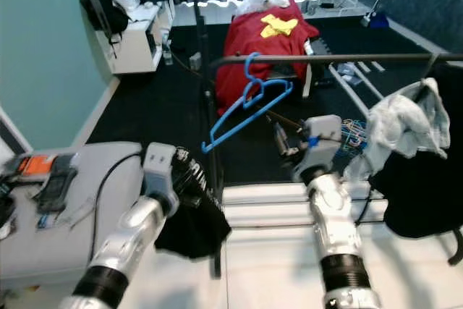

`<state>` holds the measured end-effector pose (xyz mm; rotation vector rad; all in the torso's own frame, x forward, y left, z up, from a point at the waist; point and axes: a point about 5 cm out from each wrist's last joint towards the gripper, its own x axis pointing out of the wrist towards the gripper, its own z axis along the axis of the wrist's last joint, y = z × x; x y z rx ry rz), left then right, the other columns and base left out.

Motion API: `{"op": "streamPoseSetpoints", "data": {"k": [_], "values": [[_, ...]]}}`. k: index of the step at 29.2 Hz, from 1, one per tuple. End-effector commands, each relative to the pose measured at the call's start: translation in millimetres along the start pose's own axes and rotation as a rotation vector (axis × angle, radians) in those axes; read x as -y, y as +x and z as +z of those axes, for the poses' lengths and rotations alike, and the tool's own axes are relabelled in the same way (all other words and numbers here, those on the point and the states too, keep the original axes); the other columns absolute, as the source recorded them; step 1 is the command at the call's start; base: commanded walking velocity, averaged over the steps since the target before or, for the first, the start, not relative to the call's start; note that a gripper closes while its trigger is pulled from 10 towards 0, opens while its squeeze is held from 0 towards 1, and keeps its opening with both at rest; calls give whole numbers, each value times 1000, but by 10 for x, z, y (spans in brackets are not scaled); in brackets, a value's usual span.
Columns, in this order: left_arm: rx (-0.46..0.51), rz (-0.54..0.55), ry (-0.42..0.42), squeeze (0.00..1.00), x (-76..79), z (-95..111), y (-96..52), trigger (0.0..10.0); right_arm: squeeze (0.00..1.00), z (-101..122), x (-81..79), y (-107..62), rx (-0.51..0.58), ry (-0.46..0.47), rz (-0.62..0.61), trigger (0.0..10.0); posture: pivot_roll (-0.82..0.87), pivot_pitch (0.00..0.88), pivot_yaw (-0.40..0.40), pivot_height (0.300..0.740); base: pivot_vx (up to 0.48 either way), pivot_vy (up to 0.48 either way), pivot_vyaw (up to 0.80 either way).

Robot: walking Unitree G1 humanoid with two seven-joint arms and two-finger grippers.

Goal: Hang hanger

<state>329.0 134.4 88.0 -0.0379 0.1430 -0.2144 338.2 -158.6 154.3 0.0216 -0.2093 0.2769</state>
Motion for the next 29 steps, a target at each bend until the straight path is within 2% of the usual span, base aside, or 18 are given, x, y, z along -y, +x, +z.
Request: {"op": "streamPoseSetpoints", "data": {"k": [1,7,20,24,29], "values": [[-3,-3,4,0,9,-20,-1,10000,0,-1,68,-28,-10,-5,-16,10000,-156,36,29,740,375,0,0],[-21,2,17,0,1,-70,-16,10000,0,4,56,-37,-14,-2,-6,10000,-158,36,28,740,119,0,0],[-8,-6,25,0,0,-36,11,10000,0,1,48,-33,-17,4,-3,10000,-156,24,29,740,0,480,0],[1,-12,29,0,18,-16,25,10000,0,0,49,-32,-17,8,-5,10000,-156,20,28,740,0,0,0],[1,-21,34,0,65,3,46,10000,0,-1,50,-30,-16,18,-9,10000,-154,15,26,740,0,-480,0]]}}
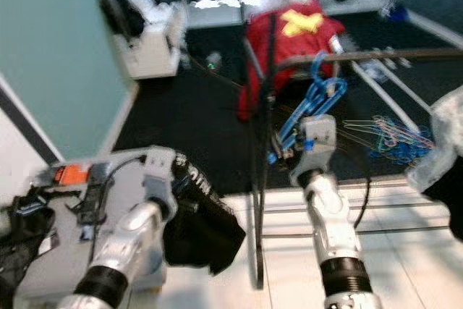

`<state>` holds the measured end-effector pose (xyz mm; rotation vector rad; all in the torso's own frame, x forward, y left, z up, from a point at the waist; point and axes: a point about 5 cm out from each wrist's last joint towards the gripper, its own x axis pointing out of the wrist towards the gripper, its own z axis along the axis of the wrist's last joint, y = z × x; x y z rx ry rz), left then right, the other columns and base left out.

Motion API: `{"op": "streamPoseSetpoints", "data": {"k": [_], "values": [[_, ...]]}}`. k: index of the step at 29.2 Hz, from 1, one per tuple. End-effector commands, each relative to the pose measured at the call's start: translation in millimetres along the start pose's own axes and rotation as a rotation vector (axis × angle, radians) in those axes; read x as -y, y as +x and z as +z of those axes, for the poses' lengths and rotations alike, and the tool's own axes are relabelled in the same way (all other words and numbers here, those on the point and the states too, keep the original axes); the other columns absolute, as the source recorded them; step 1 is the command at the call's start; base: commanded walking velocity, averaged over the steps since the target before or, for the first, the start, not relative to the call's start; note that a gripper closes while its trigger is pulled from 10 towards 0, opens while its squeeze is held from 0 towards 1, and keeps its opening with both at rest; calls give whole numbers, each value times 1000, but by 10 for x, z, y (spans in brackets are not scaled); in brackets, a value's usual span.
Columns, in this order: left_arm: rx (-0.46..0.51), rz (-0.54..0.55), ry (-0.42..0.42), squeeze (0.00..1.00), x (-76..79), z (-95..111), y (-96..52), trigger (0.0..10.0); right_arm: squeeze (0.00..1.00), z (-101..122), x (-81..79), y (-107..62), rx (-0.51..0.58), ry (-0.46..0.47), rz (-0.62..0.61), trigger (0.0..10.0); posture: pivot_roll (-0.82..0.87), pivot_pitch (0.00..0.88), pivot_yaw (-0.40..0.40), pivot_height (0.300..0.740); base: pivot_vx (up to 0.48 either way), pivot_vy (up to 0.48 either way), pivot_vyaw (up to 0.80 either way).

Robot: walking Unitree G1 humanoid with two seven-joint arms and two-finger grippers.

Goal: Hang hanger

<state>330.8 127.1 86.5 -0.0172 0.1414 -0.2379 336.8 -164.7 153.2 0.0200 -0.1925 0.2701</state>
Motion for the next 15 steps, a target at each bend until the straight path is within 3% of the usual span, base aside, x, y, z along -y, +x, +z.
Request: {"op": "streamPoseSetpoints", "data": {"k": [1,8,15], "values": [[0,-1,20,0,12,15,14,10000,0,3,-6,3,1,19,-1,10000,-154,14,26,740,0,-480,0],[-5,-25,51,0,64,-4,15,10000,0,-1,-4,3,2,24,-3,10000,-153,5,28,740,0,-480,0],[-5,-15,42,0,68,-6,33,10000,0,7,2,-1,3,28,-4,10000,-155,5,30,740,0,0,0]]}}
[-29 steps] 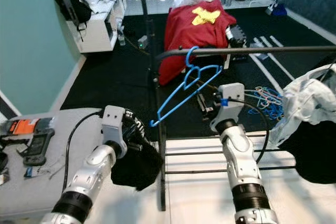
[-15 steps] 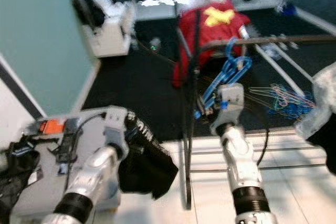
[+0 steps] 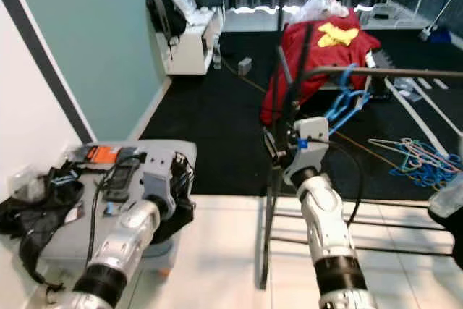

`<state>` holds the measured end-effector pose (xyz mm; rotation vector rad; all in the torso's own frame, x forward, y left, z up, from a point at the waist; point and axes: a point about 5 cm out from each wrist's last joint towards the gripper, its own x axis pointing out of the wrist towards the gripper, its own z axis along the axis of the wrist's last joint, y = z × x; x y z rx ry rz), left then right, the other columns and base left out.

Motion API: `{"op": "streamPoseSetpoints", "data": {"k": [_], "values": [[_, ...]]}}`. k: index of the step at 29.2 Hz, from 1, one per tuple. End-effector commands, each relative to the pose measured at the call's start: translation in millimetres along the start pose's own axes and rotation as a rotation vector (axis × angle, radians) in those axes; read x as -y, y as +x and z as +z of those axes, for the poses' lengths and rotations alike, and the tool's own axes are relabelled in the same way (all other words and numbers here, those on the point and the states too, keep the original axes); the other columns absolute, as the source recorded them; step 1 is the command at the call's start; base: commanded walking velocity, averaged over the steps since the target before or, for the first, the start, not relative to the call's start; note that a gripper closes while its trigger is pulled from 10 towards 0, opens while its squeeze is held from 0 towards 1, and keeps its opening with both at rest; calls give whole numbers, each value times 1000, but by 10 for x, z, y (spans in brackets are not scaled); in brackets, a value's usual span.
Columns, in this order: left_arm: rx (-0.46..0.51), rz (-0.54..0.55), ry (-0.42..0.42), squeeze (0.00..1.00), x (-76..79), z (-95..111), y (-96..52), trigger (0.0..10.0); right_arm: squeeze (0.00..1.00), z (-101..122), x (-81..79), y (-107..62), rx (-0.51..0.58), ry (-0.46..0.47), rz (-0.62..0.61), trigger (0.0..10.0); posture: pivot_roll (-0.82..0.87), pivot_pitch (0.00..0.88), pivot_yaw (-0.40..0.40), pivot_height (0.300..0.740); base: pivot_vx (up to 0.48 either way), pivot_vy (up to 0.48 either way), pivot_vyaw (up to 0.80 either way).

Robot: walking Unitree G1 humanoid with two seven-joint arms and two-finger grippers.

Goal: Hang hanger

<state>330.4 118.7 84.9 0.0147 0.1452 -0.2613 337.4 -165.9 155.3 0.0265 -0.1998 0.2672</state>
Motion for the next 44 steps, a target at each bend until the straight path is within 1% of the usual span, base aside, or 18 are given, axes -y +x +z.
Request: {"op": "streamPoseSetpoints", "data": {"k": [1,7,12,14,20,26,29,30,31,32,34,37,38,39,41,42,43,44], "values": [[9,12,13,0,-22,17,19,10000,0,-3,-9,-3,-3,25,-1,10000,-155,6,30,740,0,0,0],[27,41,18,0,-50,33,27,10000,0,17,-16,4,0,26,6,10000,-157,13,28,740,0,0,0],[34,44,9,0,-62,41,26,10000,0,24,-25,4,1,8,19,10000,-157,18,26,740,0,0,0],[38,36,-1,0,-67,38,15,10000,0,25,-26,4,-3,-16,18,10000,-157,21,25,740,0,0,0],[45,31,-6,0,-69,36,12,10000,0,28,-18,4,-5,-32,8,10000,-157,21,25,740,266,0,631],[65,3,-13,0,-29,70,28,10000,0,92,44,6,46,-24,-49,10000,-164,22,30,740,311,0,0],[69,-3,-15,0,-19,75,32,10000,0,100,51,4,51,-29,-53,10000,-164,22,30,740,311,0,0],[85,-25,-23,0,20,96,35,10000,0,113,69,-4,61,-33,-68,10000,-165,22,30,740,0,0,0],[85,-25,-23,0,20,96,35,10000,0,113,69,-4,61,-33,-68,10000,-165,22,30,740,0,0,0],[103,-50,-34,0,68,119,37,10000,0,134,97,-17,77,-38,-95,10000,-165,22,31,740,0,0,0],[103,-50,-34,0,68,119,37,10000,0,134,97,-17,77,-38,-95,10000,-165,22,31,740,0,0,0],[100,-48,-27,0,61,115,38,10000,0,179,116,-17,108,-45,-114,10000,-166,23,32,740,0,0,0],[101,-47,-23,0,50,116,39,10000,0,234,137,-12,137,-60,-127,10000,-167,24,33,740,0,0,0],[103,-47,-22,0,48,118,39,10000,0,257,157,-7,143,-75,-138,10000,-168,24,33,740,0,0,0],[104,-47,-22,0,47,119,40,10000,0,269,169,-3,145,-85,-146,10000,-168,24,33,740,0,0,0],[106,-47,-21,0,47,126,42,10000,0,273,201,10,129,-104,-164,10000,-169,25,34,740,0,0,0],[109,-48,-19,0,51,133,45,10000,110,293,233,30,125,-110,-173,10000,-167,28,36,740,0,0,0],[110,-51,-16,0,53,139,47,10000,384,306,253,47,124,-110,-175,10000,-167,28,36,740,0,0,0]]}}
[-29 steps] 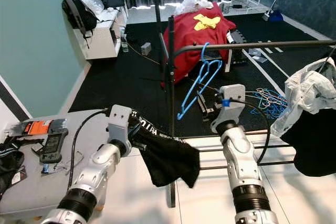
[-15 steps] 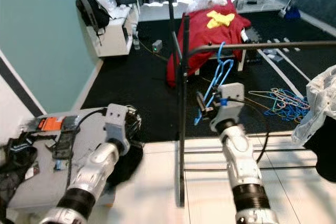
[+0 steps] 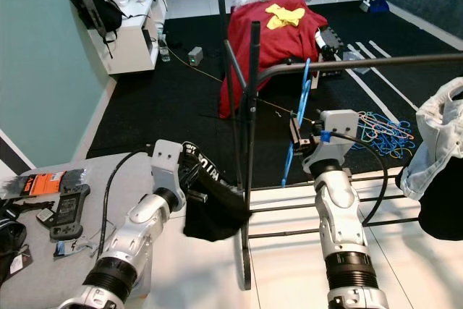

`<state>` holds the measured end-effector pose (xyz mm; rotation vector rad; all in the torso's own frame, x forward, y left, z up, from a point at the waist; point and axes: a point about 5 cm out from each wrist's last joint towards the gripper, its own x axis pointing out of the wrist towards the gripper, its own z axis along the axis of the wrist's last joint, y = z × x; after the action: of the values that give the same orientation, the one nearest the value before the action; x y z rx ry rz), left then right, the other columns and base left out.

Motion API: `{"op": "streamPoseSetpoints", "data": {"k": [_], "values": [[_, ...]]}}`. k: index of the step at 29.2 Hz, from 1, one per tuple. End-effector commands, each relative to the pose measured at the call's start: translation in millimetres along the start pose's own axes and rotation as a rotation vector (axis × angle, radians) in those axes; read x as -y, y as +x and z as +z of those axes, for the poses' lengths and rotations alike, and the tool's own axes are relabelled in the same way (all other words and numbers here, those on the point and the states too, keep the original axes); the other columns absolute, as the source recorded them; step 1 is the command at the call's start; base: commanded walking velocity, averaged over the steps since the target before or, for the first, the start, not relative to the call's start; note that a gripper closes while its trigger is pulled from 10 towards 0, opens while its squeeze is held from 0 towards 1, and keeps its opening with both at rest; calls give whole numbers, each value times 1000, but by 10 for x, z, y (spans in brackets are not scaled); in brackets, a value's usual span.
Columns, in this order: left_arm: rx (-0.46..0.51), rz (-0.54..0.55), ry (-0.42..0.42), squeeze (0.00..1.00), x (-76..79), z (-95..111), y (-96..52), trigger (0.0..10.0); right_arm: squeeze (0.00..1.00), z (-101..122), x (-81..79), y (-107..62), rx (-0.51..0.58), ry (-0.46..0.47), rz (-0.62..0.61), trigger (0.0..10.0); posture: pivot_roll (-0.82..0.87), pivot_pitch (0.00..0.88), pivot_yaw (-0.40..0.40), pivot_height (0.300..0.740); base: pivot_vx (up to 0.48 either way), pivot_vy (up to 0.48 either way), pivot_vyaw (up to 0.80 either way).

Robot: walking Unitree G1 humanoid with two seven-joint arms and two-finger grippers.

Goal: Hang hanger

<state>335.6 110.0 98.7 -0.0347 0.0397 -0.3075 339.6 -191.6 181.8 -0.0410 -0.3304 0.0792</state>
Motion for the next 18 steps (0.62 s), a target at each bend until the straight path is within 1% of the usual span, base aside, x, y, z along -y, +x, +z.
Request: {"op": "streamPoseSetpoints", "data": {"k": [1,3,4,5,7,8,11,12,13,15,18], "values": [[0,-5,17,0,-16,-4,-5,10000,384,40,4,57,2,-7,1,10000,-167,28,36,740,0,0,0],[0,-5,17,0,-16,-4,-5,10000,384,40,4,57,2,-7,1,10000,-167,28,36,740,0,0,0],[1,-7,18,0,-13,0,-3,10000,1000,46,3,81,4,11,7,10000,-165,34,39,740,0,0,0],[1,-7,18,0,-13,0,-3,10000,1000,46,3,81,4,11,7,10000,-165,34,39,740,0,0,0],[3,-10,20,0,-15,13,-3,10000,1000,18,-11,171,-29,27,19,10000,-154,48,44,740,0,0,0],[3,-11,21,0,-18,18,-9,10000,859,-8,1,226,-62,23,9,10000,-145,55,45,740,0,0,0],[3,-11,21,0,-18,18,-9,10000,859,-8,1,226,-62,23,9,10000,-145,55,45,740,0,0,0],[1,-18,28,0,-23,21,-19,10000,0,-36,26,279,-101,21,-5,10000,-135,62,45,740,0,0,0],[1,-18,28,0,-23,21,-19,10000,0,-36,26,279,-101,21,-5,10000,-135,62,45,740,0,0,0],[-2,-33,44,0,-65,25,-69,10000,0,-26,106,427,-159,48,-27,10000,-126,94,56,740,0,0,0],[-2,-33,44,0,-65,25,-69,10000,0,-26,106,427,-159,48,-27,10000,-126,94,56,740,0,0,0]]}}
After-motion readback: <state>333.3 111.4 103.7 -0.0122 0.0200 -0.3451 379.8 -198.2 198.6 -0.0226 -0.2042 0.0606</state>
